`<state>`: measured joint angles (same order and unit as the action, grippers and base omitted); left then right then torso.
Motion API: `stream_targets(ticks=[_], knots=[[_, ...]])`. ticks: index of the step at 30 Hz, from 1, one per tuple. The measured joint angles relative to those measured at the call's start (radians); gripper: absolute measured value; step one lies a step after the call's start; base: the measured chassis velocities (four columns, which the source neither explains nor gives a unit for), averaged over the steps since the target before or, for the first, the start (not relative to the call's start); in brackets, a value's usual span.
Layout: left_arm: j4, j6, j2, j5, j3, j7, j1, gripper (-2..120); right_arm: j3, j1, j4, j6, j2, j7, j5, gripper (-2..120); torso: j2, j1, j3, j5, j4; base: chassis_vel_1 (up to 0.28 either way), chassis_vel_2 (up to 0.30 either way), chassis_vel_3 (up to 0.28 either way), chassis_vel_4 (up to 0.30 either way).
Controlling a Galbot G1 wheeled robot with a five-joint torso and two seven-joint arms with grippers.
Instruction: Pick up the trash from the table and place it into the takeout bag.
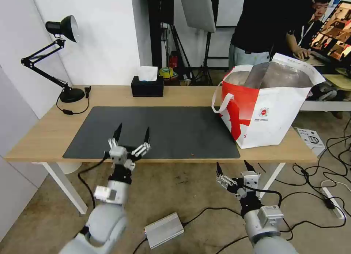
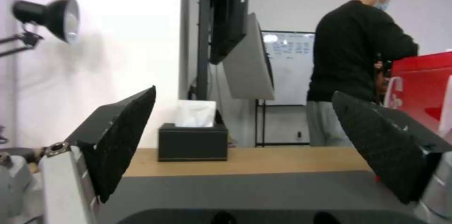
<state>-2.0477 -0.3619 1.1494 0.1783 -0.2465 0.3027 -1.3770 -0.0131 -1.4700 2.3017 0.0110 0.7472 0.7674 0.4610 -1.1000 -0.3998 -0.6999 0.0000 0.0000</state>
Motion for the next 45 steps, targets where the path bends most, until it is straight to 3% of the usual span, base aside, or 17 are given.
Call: stream_targets(ticks=[10, 30, 45], knots=[[0.000, -0.058, 0.057, -0.068, -0.082, -0.002, -0.086, 100, 0.000, 0.000, 0.000, 0.000, 0.000, 0.000, 0.000, 100, 0.000, 0.000, 0.000, 0.0000, 0.0000, 0.000, 0.000, 0.000, 0.000], [-0.009, -0.093, 0.184, -0.188, -0.187, 0.027, -0.231, 100, 0.000, 0.000, 0.000, 0.000, 0.000, 0.000, 0.000, 100, 0.000, 0.000, 0.000, 0.0000, 0.0000, 0.000, 0.000, 0.000, 0.000], [-0.022, -0.105, 0.198, -0.201, -0.208, 0.024, -0.337, 100, 0.000, 0.000, 0.000, 0.000, 0.000, 0.000, 0.000, 100, 0.000, 0.000, 0.000, 0.0000, 0.0001, 0.000, 0.000, 0.000, 0.000]])
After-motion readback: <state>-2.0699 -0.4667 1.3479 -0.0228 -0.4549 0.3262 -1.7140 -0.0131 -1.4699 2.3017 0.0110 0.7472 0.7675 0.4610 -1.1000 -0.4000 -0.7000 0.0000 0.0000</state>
